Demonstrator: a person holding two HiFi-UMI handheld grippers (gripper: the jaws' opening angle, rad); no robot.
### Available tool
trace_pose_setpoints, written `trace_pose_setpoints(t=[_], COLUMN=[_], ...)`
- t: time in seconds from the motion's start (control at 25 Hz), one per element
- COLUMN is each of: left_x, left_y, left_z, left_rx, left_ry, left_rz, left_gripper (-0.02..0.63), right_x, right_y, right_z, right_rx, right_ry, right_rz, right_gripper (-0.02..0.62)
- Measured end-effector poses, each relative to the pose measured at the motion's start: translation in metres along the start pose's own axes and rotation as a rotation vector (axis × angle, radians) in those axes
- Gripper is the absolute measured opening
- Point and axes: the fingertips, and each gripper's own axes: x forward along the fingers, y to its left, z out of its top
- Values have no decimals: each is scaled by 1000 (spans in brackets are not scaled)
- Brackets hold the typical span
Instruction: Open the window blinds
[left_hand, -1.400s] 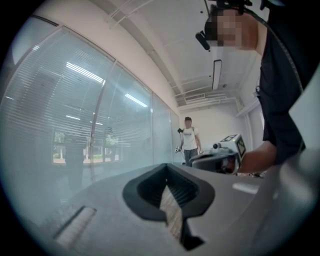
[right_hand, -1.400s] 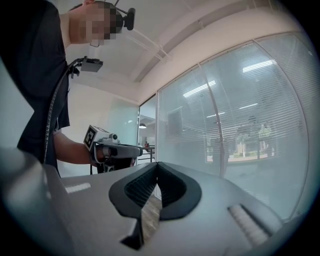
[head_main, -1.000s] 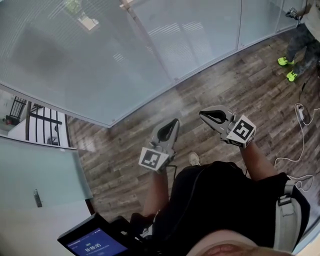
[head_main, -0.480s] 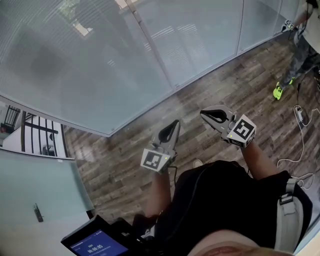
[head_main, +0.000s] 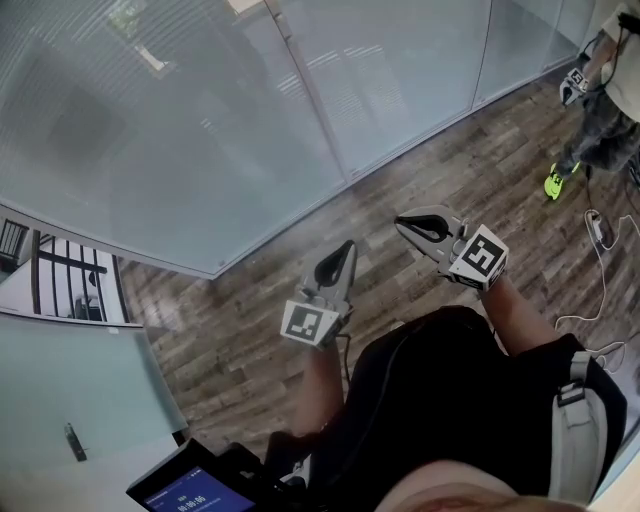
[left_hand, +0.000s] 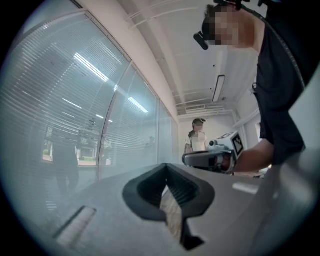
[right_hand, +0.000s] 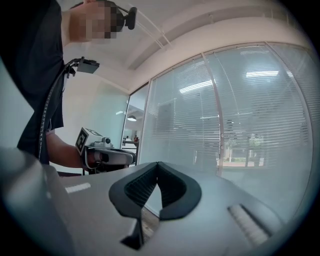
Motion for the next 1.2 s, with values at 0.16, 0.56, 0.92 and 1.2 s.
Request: trace_pose_setpoints(t=[0.16, 0.56, 0.92, 1.2], left_x=[-2, -2, 3, 20], left_y=[18, 19, 45, 77], left_z=[-4, -3, -16, -27], left_rx=[-28, -50, -39, -70], left_ry=[-10, -33, 15, 39], left_rz=[1, -21, 45, 89], left_gripper=[3, 3, 3, 3], right_x=[18, 17, 35, 63], right_y=[-2, -4, -25, -54], right_z=[2, 7, -8, -13], right_rx=[-9, 4, 27, 54], right_ry=[8, 9, 18, 1], right_rz=[12, -12, 20, 66], right_gripper=[6, 6, 6, 6])
